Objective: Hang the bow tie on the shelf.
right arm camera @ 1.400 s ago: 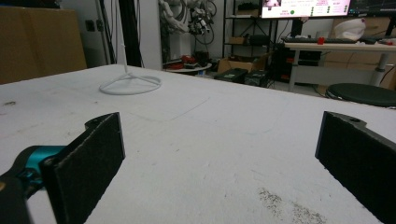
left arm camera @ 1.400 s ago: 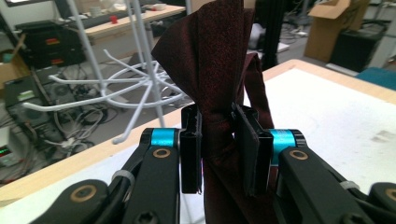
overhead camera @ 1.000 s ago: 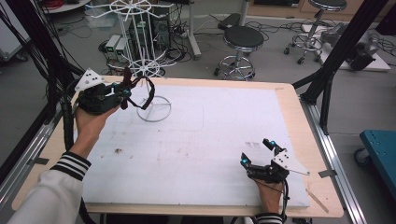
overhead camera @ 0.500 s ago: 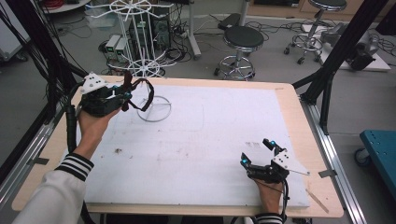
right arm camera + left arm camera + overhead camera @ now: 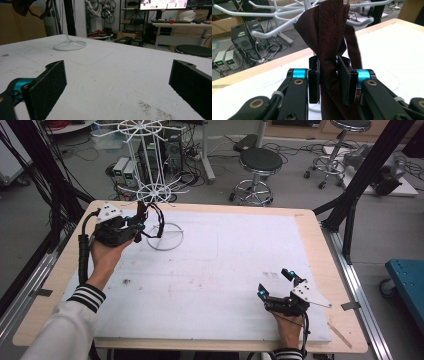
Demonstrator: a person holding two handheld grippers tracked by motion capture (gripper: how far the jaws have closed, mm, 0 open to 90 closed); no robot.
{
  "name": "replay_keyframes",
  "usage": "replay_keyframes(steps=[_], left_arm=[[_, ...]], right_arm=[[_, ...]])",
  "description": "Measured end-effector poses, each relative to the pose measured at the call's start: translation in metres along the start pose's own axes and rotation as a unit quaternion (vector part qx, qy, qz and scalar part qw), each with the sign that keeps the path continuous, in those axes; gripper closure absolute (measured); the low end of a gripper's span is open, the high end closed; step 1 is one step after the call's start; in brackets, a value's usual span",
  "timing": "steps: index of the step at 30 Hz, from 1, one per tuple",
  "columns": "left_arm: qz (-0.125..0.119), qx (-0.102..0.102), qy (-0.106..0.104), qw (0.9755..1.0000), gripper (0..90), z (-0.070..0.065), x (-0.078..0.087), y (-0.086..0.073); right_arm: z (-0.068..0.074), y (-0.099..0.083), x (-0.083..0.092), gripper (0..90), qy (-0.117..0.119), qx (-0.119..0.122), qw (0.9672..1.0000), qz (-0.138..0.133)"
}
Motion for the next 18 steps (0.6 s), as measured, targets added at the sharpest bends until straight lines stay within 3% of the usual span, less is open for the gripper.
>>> replay_keyframes(steps=[9,11,14,16,18], left_arm=[[0.01,0.005,-0.004,0.9999,69.3,0.0005,-0.0024,-0.0027],[0.006,0.0,-0.009,0.9999,60.7,0.0007,-0.0026,-0.0033],[0.004,-0.027,-0.021,0.9994,38.6,-0.0015,-0.0034,-0.0051],[0.007,-0.026,-0.02,0.9994,21.3,-0.0031,-0.0038,-0.0062],[0.004,-0.029,-0.035,0.999,16.5,-0.0042,-0.0021,-0.006]], right_arm=[[-0.0001,-0.0002,0.0002,0.7,-0.001,-0.002,1.0,0.001],[0.0,-0.0002,0.0002,0.7,0.0,-0.001,1.0,0.001],[-0.0001,-0.0002,0.0001,0.7,0.0,-0.002,1.0,0.001],[0.0,-0.0002,0.0001,0.7,0.0,-0.002,1.0,0.001],[0.0,-0.0002,0.0001,0.7,0.0,-0.002,1.0,0.001]])
Point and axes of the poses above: each handheld gripper's, and its own axes: x roughly backward along the jaws, y roughly out of its top, z roughly to its left, the point moved 6 cm from there along -x, roughly forward along the jaws, and after that the axes turned 3 degrees about -y, right-handed, at the moved point
